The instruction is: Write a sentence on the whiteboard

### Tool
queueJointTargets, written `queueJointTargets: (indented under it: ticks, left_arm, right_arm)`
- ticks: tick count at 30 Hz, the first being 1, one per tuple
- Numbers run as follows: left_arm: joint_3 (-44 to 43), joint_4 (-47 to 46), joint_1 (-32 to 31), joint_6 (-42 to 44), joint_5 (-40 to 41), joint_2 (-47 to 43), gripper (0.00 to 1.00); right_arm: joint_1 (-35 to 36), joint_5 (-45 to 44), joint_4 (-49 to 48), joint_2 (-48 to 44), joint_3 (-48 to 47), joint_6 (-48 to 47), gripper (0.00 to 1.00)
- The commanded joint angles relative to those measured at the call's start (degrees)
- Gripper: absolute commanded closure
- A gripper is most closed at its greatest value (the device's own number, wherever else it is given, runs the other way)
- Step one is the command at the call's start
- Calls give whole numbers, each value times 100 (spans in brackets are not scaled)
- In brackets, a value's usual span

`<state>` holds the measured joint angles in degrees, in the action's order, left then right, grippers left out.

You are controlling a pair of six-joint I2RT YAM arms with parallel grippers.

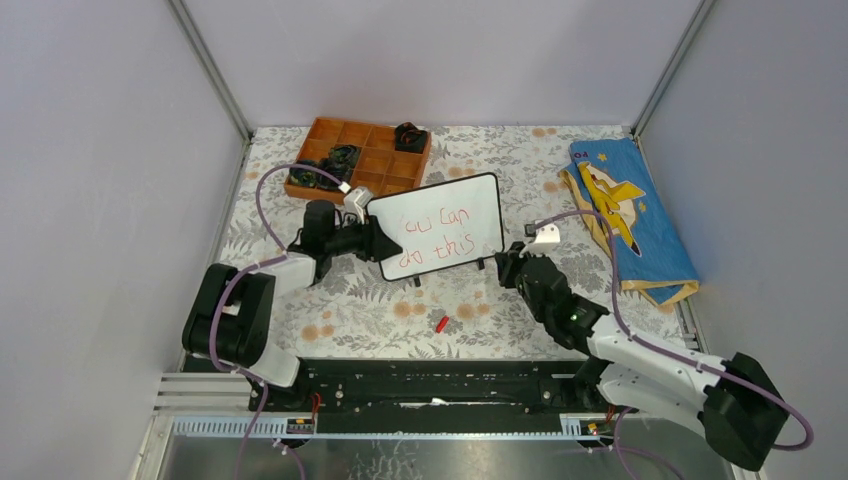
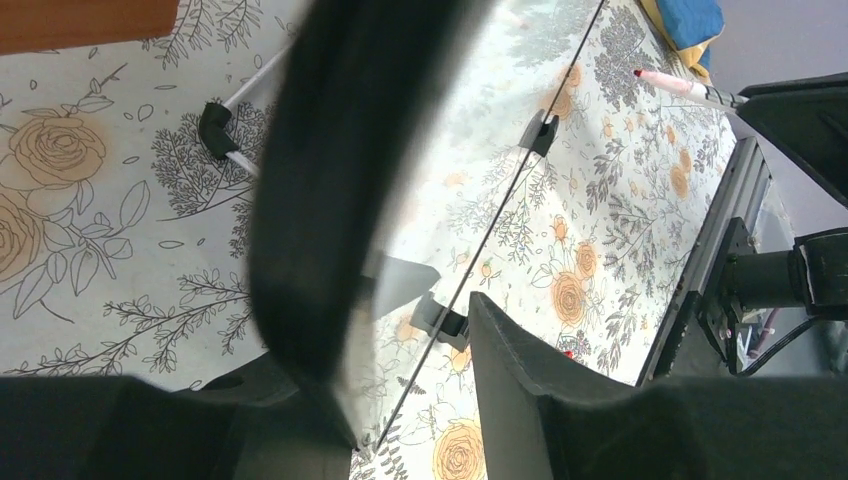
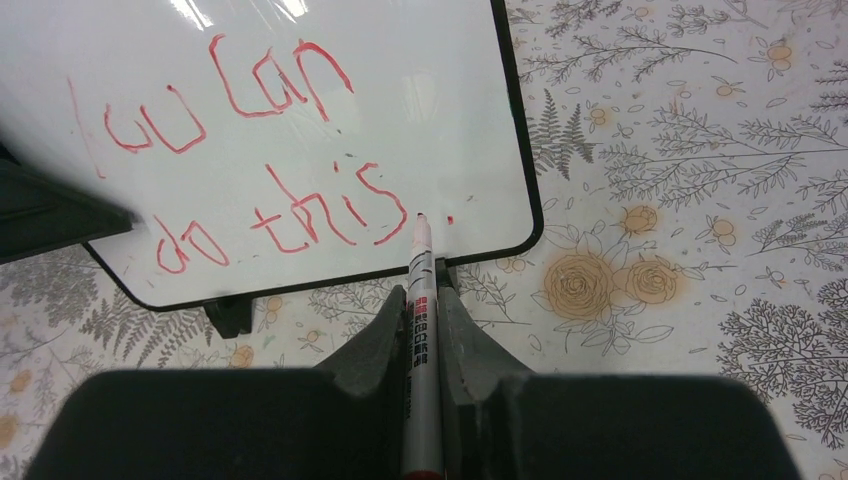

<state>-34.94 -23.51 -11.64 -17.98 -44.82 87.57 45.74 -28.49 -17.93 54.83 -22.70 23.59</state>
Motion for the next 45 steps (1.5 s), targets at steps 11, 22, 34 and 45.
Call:
queueJointTargets:
  ticks: [11,22,34,45]
  left_arm:
    - [236,-183,-58,233,477,-804,39]
    - [459,-19,-58,219,1186,-1354,32]
    - [496,488,-26,301,1750,-1653,29]
    - [571,1003,4,146,2736,-2340,24]
  right_arm:
    - [-36,376,853,-1119,-195,136,100]
    - [-41,603,941,-1148,-431,16,100]
    - [-34,841,785,-964,-584,-46,100]
    - [-44,921,676,-859,-764,-126,100]
